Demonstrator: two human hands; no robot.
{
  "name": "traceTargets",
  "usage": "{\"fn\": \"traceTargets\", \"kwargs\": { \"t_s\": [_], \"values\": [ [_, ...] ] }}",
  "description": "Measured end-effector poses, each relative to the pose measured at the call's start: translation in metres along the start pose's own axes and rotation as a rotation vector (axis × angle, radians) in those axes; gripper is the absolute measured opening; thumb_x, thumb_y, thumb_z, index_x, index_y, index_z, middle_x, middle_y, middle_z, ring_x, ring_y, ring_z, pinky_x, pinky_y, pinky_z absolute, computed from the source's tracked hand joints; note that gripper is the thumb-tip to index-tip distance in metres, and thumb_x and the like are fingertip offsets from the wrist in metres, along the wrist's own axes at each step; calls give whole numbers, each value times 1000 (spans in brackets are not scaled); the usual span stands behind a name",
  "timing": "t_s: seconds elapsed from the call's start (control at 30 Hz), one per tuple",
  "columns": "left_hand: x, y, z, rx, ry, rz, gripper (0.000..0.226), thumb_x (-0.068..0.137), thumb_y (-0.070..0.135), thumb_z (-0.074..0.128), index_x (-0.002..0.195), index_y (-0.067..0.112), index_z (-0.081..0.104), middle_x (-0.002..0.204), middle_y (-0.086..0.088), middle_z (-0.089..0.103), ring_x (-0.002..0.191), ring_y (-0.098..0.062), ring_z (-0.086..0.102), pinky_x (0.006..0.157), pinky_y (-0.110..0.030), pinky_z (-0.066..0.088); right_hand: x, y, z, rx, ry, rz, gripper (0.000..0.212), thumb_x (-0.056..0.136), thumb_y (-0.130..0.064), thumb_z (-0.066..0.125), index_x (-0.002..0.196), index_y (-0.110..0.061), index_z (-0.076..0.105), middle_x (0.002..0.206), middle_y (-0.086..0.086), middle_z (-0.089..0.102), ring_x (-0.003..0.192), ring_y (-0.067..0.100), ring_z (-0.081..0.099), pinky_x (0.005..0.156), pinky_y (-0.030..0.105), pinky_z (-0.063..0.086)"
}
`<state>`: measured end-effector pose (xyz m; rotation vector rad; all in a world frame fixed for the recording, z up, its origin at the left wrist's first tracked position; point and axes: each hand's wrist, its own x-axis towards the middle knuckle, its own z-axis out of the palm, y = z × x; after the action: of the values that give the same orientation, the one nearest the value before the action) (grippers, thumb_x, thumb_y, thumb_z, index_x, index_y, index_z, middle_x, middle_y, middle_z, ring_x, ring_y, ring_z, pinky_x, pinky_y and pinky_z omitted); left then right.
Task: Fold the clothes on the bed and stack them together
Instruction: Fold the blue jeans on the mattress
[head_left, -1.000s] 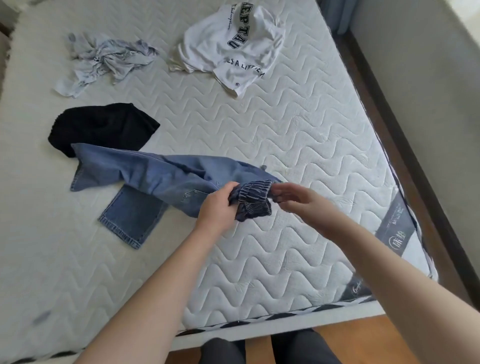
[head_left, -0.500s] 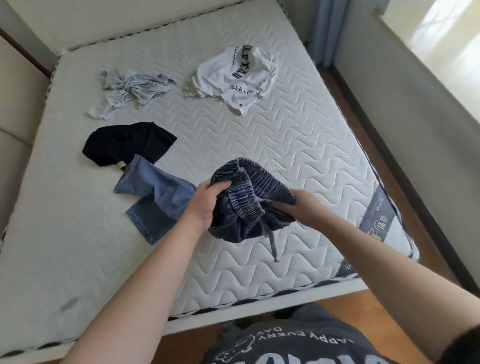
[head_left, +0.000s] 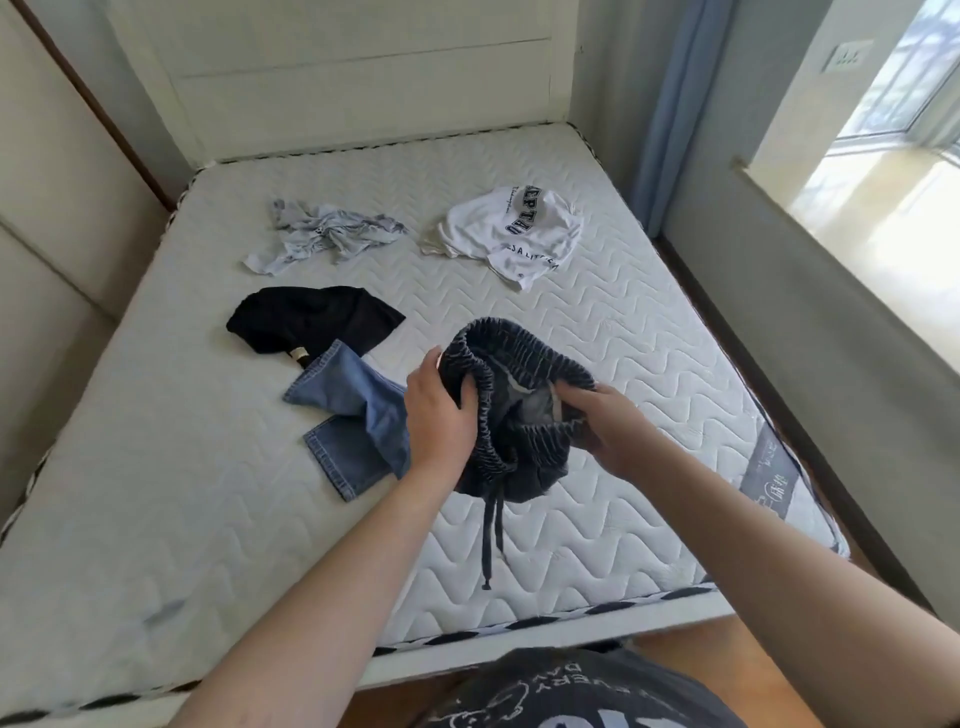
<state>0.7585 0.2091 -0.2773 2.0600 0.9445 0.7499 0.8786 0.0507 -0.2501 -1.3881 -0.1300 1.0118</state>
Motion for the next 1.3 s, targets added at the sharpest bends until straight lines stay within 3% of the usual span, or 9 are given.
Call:
{"fn": "traceTargets", "kwargs": {
  "t_s": [0.17,0.33,0.47,0.6,0.73,0.87,1.0,1.1,1.3],
  "values": [
    [-30,-20,-17,-191,-252,158,66,101,37,48,155,10,21,158,-6,30,146,-15,25,119,-43,26,-8,-6,32,251,25,6,25,99,-20,55,113,-1,64,106,17,71,86,27,71,72,37,59],
    [-47,-30,-15,137,-411,167,118,68,78,50,158,19,1,165,-8,2,151,-23,4,122,-46,14,-12,-9,49,341,20,14,28,101,-16,50,119,2,62,105,18,69,83,26,69,66,34,57],
    [-47,-39,-12,289,-584,29,115,66,57,60,153,39,-12,161,-2,-21,149,-29,-12,120,-47,4,-7,-21,42,369,66,-4,20,98,-8,49,106,1,65,97,16,69,80,24,68,71,33,56],
    [-39,-47,-17,274,-630,-141,89,90,24,57,156,32,-2,159,-16,16,142,-38,27,114,-41,31,4,-32,28,360,93,31,18,97,-5,47,100,-1,64,85,14,72,73,23,70,74,34,56],
    [-25,-44,-26,234,-451,-196,50,97,11,41,145,21,33,122,-18,62,106,-36,60,89,-42,50,17,-34,14,257,114,31,19,97,-7,46,108,-1,61,97,16,66,82,26,66,88,39,51],
    [-5,-33,-40,201,-458,-158,31,96,19,47,125,27,47,103,-7,67,84,-23,64,74,-39,50,25,-43,-3,206,146,7,25,95,-12,54,115,2,61,102,18,67,94,30,65,95,42,50],
    [25,-14,-58,132,-508,-118,31,91,27,54,122,28,49,91,9,64,79,-14,61,67,-33,49,28,-51,-16,-85,104,-6,28,91,-7,61,115,7,60,90,16,69,73,26,67,69,33,56],
    [44,0,-72,-75,-550,-79,35,82,35,58,115,30,49,97,9,65,90,-19,66,81,-41,57,33,-50,-22,-410,121,-63,41,86,-6,67,125,-2,55,105,18,69,93,34,70,87,45,57],
    [68,13,-89,-243,-387,43,36,87,50,62,116,59,42,135,5,51,123,-20,51,102,-42,43,35,-36,-33,-746,208,-386,48,90,-12,63,126,-26,34,122,-2,56,92,17,67,70,38,59]
  ]
}}
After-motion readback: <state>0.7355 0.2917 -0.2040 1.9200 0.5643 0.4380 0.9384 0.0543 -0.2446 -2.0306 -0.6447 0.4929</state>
